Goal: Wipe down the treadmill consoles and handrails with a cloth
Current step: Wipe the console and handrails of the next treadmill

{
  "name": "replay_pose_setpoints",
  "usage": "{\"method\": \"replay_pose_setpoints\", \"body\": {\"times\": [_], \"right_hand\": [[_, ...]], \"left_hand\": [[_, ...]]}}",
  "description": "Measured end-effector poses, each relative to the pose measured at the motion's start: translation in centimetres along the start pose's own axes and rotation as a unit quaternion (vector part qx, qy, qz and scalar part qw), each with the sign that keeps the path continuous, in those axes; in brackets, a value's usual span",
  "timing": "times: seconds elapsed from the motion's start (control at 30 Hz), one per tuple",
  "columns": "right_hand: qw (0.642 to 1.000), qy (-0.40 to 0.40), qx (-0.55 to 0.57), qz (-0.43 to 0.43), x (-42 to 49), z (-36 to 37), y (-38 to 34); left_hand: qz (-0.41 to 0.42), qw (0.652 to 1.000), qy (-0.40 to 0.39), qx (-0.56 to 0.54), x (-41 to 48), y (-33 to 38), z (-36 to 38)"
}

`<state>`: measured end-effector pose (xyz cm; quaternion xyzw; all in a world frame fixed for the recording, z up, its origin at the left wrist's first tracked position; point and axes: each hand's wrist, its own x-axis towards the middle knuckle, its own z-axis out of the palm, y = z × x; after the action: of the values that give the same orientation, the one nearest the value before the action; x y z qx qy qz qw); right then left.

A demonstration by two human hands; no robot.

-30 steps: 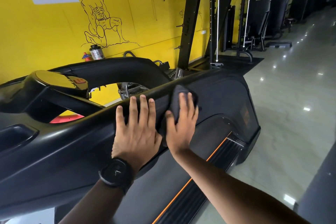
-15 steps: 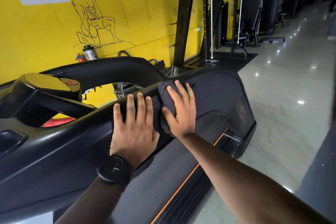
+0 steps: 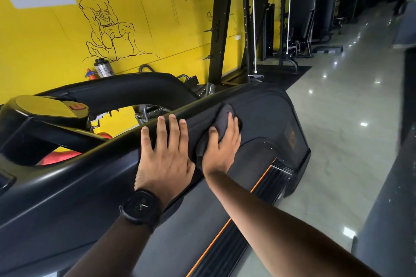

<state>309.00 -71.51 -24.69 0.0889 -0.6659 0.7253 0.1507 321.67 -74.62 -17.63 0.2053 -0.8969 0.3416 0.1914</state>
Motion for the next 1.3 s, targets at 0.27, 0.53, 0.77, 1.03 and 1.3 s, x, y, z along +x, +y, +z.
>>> {"method": "replay_pose_setpoints", "body": {"times": [0.27, 0.53, 0.77, 1.03, 1.3], "right_hand": [[0.960, -0.067, -0.077, -0.259, 3.5, -0.8, 0.4], [0.985, -0.053, -0.057, -0.153, 0.8, -0.8, 0.8], [1.000, -0.006, 0.003, -0.030, 4.9, -0.7, 1.6], [0.944, -0.079, -0.083, -0.309, 6.3, -1.3, 2.5], [0.983, -0.061, -0.046, -0.168, 5.6, -1.7, 2.2]], "left_hand": [[0.009, 1.000, 0.000, -0.013, 0.6, 0.3, 0.1], [0.013, 1.000, -0.002, -0.001, 1.3, 0.9, 0.0], [0.019, 1.000, -0.010, 0.000, 2.4, 1.7, 0.0], [0.037, 0.999, -0.007, -0.009, 4.0, 2.8, 0.2], [0.038, 0.999, -0.018, -0.004, 5.0, 3.8, 0.2]]}}
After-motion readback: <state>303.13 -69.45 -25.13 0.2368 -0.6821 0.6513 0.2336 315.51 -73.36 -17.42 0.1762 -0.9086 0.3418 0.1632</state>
